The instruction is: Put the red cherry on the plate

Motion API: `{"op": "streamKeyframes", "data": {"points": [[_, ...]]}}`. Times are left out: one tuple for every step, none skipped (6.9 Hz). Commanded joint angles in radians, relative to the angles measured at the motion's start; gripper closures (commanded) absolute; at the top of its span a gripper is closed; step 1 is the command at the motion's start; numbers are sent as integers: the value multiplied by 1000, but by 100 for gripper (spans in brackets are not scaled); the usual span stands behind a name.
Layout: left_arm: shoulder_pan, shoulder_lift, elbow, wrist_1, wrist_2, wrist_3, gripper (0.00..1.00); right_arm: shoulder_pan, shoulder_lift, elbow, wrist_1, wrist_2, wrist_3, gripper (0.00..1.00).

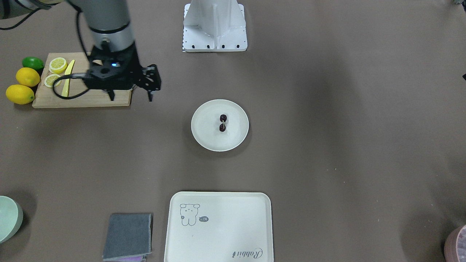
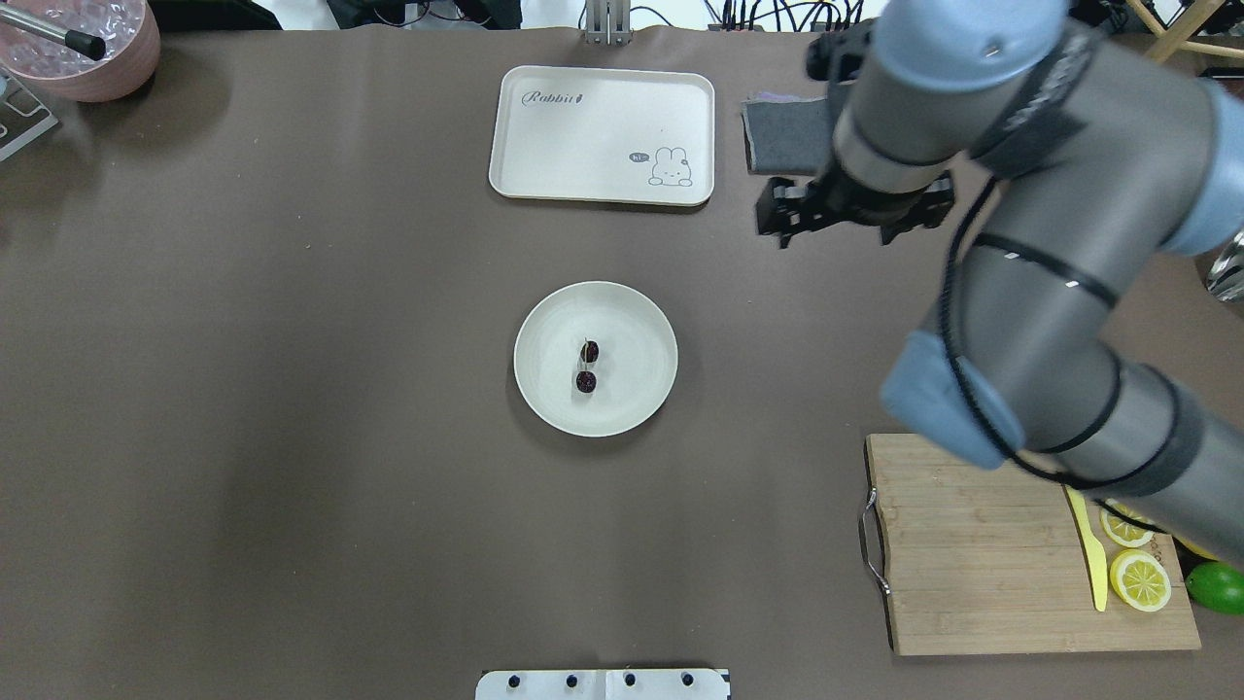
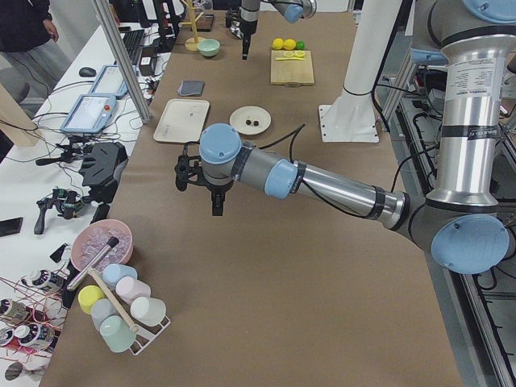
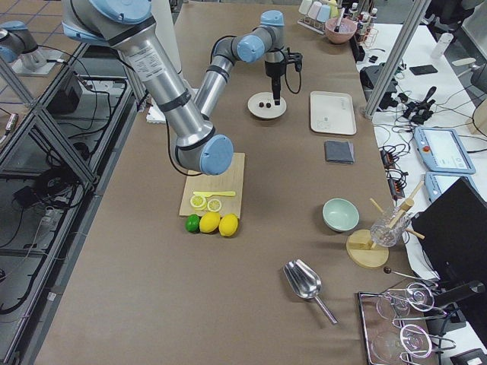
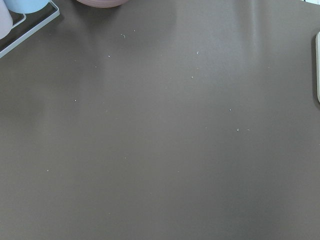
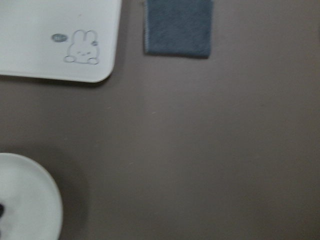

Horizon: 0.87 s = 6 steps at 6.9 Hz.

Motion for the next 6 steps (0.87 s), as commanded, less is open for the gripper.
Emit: {"op": "streamKeyframes", "data": {"points": [[0,1,3,-2,3,15,2,320,-217,16,-3,140,-476,0],[11,-5,14,2,15,121,2,438,-290,-21,0,192,-695,0],[12,-9,41,5,43,189,2,536,-350,-71,8,260,-873,0],[41,-13,29,5,78,179,2,606,-404,-112,8,272,-1035,0],[126,-20,14,5,119,153,2,669,-430,-154,9,331,-1168,0],[162,-20,9,2,126,120,2,709,-447,-135,9,348,-1194,0]]}}
